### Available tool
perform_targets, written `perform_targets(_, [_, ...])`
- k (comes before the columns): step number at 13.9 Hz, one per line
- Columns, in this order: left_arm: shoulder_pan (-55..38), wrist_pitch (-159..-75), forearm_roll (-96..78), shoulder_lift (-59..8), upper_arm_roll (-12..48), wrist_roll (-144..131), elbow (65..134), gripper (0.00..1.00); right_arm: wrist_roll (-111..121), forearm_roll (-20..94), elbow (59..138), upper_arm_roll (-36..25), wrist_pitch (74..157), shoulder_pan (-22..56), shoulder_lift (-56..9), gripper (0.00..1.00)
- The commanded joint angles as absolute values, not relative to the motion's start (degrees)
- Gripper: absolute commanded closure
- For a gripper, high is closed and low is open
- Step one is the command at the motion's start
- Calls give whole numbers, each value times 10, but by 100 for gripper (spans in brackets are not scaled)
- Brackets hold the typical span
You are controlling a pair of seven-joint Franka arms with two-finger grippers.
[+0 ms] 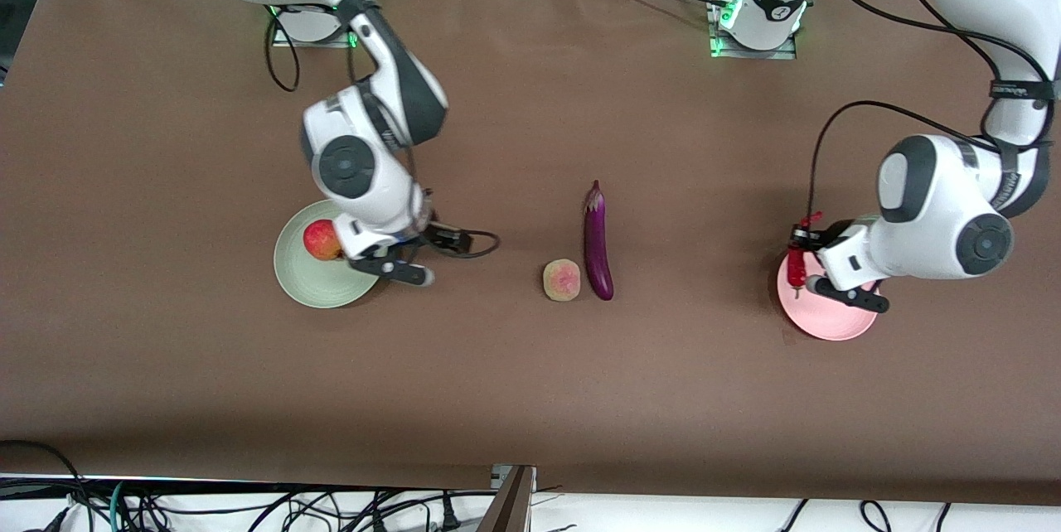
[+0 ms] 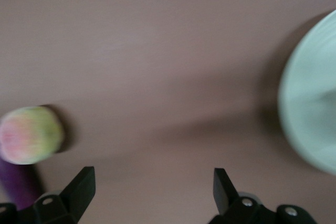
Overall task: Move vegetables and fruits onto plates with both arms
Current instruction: 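Move the right gripper to the peach while the left gripper lowers the chili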
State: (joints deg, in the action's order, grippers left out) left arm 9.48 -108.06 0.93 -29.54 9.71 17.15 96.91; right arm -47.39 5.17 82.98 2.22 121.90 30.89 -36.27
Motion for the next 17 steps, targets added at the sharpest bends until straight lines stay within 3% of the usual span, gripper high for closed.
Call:
perform_targets(1, [96,-1086,105,-350,97,189,904,88,-580,56,710,16,1231,365,-448,1])
perform_targets(2, [106,-1087,118,-370,98,194,896,87,-612,57,688,16,1260,378,-467,1])
perform_targets(3, [103,-1092,121,-380,97,195,893,78,-639,57,676,17,1289,387,-482,1])
perform_targets(4, [103,-1106,133,-386,98,195,884,44,-655,57,666,17,1321,399,-496,1])
perform_targets(5, [102,-1120,145,-386,98,196,879,0,-663,56,661,16,1351,407,-507,1])
perform_targets(9, [103,-1115,135,-382,103,194,880,0,-657,41,659,11,1454,417,-554,1])
perform_targets(12, [102,-1105,134,-381,112,193,884,0,-655,-46,646,10,1460,420,-576,1])
perform_targets(17, [103,-1101,134,-381,116,192,885,0,-658,-63,634,8,1482,429,-606,1])
